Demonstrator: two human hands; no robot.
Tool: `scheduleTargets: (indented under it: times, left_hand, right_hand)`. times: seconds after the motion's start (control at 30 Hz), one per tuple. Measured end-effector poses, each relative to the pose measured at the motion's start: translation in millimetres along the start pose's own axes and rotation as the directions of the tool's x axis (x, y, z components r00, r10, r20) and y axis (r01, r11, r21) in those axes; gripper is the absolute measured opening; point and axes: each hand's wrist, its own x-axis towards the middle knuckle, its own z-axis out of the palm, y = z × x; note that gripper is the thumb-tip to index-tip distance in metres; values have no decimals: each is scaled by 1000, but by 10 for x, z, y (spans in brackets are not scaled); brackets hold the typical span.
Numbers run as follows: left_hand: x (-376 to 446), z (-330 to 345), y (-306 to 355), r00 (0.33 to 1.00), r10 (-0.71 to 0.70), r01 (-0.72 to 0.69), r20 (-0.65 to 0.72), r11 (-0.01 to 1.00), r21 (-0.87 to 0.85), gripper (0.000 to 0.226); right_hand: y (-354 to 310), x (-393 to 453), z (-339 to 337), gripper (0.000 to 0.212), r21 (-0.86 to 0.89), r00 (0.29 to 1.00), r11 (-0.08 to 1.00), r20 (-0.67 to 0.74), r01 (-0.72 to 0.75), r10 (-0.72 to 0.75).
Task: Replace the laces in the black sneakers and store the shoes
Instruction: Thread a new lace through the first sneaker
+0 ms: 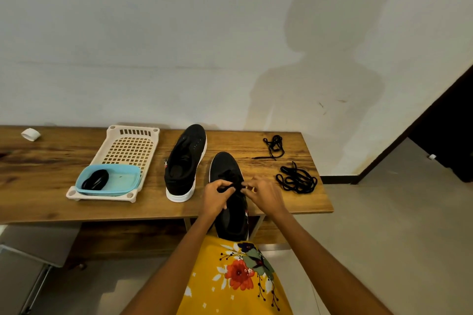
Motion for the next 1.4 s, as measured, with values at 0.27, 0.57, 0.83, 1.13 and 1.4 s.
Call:
scheduleTargets:
  times: [0.27, 0.57, 0.83, 1.13, 1.4]
  left_hand:
    - [3, -2, -6, 1000, 10, -9, 17, 1000, -29, 2]
    - [-12, -40, 31, 998, 21, -22, 56, 999, 35, 2]
    - [-38, -23, 46, 999, 4, -6, 51, 999, 46, 6]
    - [42, -77, 75, 991, 23, -35, 129, 995, 88, 6]
    - [308, -651, 410, 944, 38, -150, 327, 933, 326, 40]
  right_hand:
    - [-17, -99, 97, 15, 131, 987, 990, -158, 53, -32]
    - [-49, -129, 193, 10, 217, 987, 976, -157, -4, 39]
    - [-35, -205, 197, 18, 223, 997, 974, -74, 30, -14]
    - [-27, 54, 38, 48, 75, 967, 970, 89, 231, -237]
    - [17, 137, 123, 24, 533, 982, 831, 170, -158, 78]
